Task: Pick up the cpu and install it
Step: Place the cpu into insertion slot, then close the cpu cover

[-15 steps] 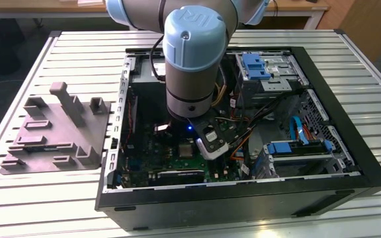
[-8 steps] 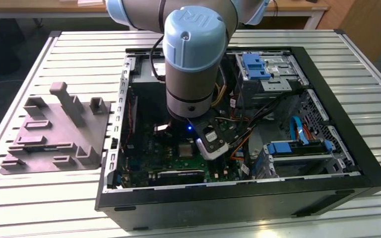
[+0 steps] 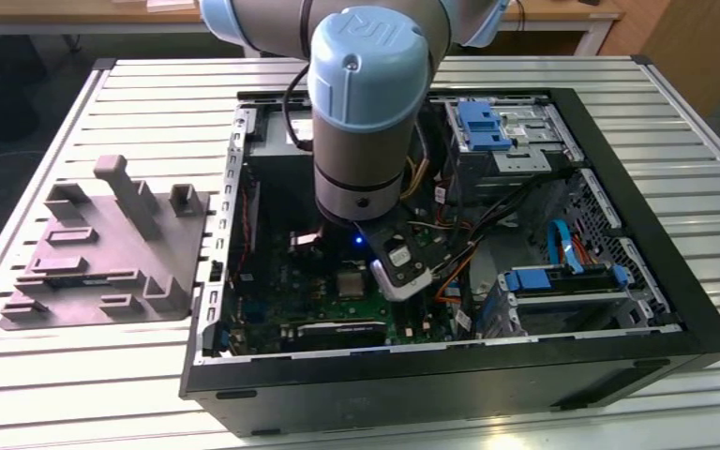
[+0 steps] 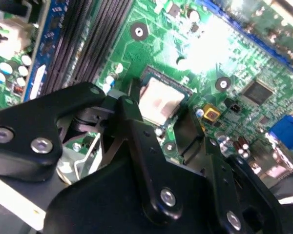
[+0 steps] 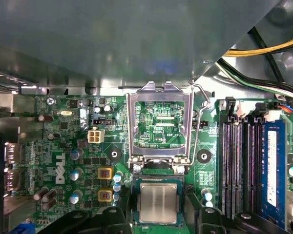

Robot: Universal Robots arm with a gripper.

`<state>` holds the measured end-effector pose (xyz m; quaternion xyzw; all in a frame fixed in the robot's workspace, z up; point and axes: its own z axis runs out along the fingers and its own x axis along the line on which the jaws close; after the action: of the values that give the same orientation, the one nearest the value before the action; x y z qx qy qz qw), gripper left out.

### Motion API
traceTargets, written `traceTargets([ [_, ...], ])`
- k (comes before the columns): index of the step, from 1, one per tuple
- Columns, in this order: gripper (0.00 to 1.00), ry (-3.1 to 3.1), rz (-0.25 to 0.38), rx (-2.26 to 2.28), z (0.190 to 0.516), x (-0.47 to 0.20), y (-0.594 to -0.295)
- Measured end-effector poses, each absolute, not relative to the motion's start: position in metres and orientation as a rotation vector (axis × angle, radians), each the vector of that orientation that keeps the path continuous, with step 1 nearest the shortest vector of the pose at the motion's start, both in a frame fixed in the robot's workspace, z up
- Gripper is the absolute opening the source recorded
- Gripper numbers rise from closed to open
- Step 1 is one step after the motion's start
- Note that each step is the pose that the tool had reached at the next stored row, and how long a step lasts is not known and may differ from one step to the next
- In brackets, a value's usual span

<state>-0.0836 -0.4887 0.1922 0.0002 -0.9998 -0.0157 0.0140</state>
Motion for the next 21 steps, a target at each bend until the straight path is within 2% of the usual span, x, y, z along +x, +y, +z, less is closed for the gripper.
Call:
traceTargets([
  [5, 0.53, -3.109, -0.048, 0.0, 0.203, -0.084, -0.489],
  [8, 0.35, -3.106, -0.049, 0.0, 0.21, -0.084, -0.489],
  [9, 0.35, -3.105, -0.049, 0.0, 0.212, -0.084, -0.489],
  [11, 0.23, -3.104, -0.049, 0.0, 0.214, -0.084, -0.489],
  [12, 0.23, -3.104, -0.049, 0.0, 0.214, -0.084, -0.489],
  [14, 0.11, -3.104, -0.049, 0.0, 0.214, -0.084, -0.489],
  [21, 0.11, -3.103, -0.049, 0.0, 0.214, -0.084, -0.489],
])
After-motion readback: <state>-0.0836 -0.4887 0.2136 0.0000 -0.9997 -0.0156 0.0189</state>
